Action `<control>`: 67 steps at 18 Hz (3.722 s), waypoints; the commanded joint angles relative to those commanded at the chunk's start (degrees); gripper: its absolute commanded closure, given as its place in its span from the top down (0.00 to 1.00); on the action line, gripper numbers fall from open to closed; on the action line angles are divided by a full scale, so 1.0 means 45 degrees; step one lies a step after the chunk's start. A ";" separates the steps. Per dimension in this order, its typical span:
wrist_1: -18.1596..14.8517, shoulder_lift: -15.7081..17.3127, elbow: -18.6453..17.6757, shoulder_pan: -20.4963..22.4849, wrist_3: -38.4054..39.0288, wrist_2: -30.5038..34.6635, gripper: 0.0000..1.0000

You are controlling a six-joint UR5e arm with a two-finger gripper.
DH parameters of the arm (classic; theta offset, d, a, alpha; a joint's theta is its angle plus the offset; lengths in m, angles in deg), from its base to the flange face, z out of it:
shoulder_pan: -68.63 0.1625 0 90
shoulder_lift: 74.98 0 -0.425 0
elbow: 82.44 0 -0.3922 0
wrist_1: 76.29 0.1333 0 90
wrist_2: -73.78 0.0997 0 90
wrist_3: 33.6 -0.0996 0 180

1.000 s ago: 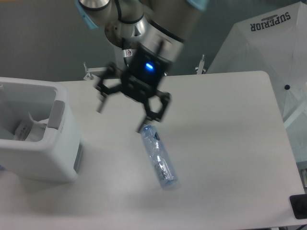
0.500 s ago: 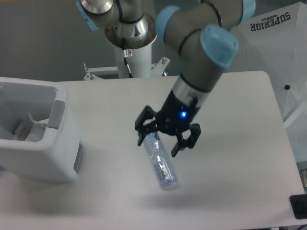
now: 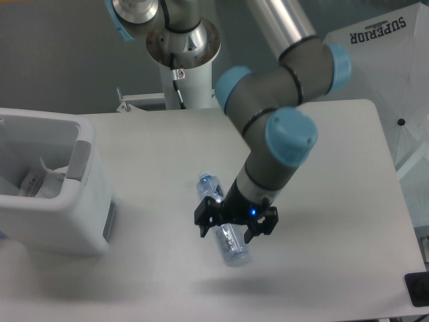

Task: Place the trash in the trash can
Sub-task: 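Move the open gripper back over the clear water bottle, then lower the gripper onto the bottle's end and close on it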

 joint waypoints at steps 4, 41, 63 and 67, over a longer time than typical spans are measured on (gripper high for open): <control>-0.0001 -0.0371 0.0292 -0.0059 0.0292 0.0373 1.00; -0.0021 -0.2110 0.0742 -0.0839 0.1856 0.3186 1.00; -0.0021 -0.2247 0.0469 -0.1133 0.1875 0.3538 0.63; -0.0021 -0.2208 0.0469 -0.1133 0.1875 0.3519 0.55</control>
